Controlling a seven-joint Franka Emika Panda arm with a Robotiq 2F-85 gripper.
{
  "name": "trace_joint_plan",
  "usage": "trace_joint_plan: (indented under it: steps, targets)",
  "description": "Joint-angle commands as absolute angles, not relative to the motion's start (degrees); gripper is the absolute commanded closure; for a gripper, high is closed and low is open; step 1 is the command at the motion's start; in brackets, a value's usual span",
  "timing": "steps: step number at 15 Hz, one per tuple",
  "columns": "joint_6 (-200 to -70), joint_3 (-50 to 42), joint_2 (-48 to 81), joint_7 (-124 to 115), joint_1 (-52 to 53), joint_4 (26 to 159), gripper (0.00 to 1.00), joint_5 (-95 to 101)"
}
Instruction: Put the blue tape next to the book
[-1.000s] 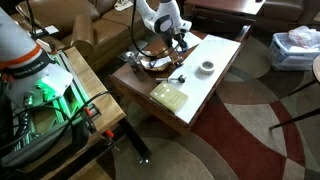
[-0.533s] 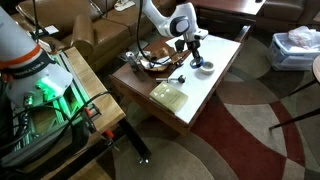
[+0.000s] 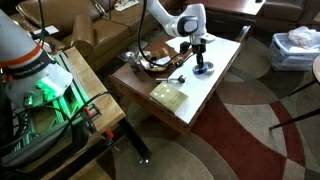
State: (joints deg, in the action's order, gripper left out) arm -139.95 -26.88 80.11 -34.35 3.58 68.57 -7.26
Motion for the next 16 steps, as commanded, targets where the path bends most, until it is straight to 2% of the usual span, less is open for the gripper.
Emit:
trace_joint_plan:
  steps: [1, 6, 10, 11, 16]
  targets:
    - [-126.0, -23.3, 81.9, -34.5, -5.0, 59.4, 0.97, -5.4]
    - [-112.3, -19.9, 85.9, -31.1, -12.9, 49.1, 0.97, -10.4]
    - [-115.0, -13.8, 88.7, -35.2, -17.4, 46.0, 0.97, -10.6]
    - [-117.9, -12.3, 85.4, -35.8, -17.5, 51.7, 0.97, -10.3]
    - [-125.1, -11.5, 85.5, -40.3, -18.5, 55.0, 0.97, -10.0]
